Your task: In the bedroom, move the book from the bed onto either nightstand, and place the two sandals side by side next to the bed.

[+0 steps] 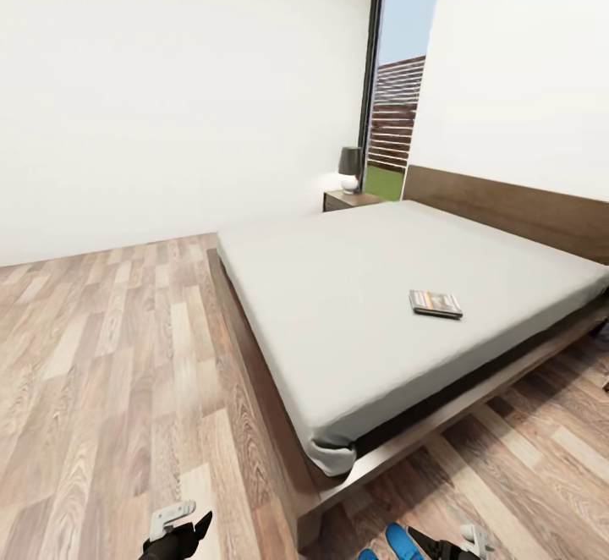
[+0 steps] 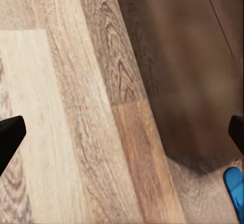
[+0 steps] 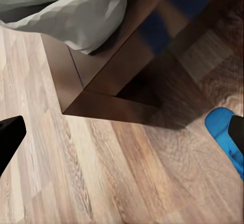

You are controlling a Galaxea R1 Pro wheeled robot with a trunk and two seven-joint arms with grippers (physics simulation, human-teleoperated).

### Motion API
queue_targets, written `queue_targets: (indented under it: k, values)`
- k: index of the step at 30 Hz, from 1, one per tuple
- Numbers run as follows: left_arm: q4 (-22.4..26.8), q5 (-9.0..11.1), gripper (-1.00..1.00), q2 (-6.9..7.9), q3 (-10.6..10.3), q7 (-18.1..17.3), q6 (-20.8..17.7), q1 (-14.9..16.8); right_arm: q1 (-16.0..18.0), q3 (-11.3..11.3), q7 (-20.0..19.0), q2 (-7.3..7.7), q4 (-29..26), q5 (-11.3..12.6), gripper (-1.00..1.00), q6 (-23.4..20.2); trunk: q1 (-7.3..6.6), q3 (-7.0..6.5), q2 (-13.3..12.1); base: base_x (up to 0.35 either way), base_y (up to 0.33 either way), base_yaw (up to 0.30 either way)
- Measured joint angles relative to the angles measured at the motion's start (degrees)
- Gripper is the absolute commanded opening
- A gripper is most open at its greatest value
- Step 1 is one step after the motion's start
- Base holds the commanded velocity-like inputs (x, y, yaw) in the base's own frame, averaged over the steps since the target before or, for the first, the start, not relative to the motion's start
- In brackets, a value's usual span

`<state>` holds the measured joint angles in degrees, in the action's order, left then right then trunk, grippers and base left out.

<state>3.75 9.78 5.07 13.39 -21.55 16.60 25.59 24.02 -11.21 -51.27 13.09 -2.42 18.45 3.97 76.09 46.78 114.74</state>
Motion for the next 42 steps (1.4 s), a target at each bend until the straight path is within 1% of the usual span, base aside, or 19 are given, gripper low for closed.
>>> queue_targets:
  k: [42]
  values:
    - [-0.07, 0.00, 1.00, 0.00, -0.03, 0.00, 0.00, -0.02, 0.00, 0.00, 0.00, 0.00, -0.05, 0.00, 1.00, 0.00, 0.00, 0.00, 0.00, 0.000, -0.011, -0.263]
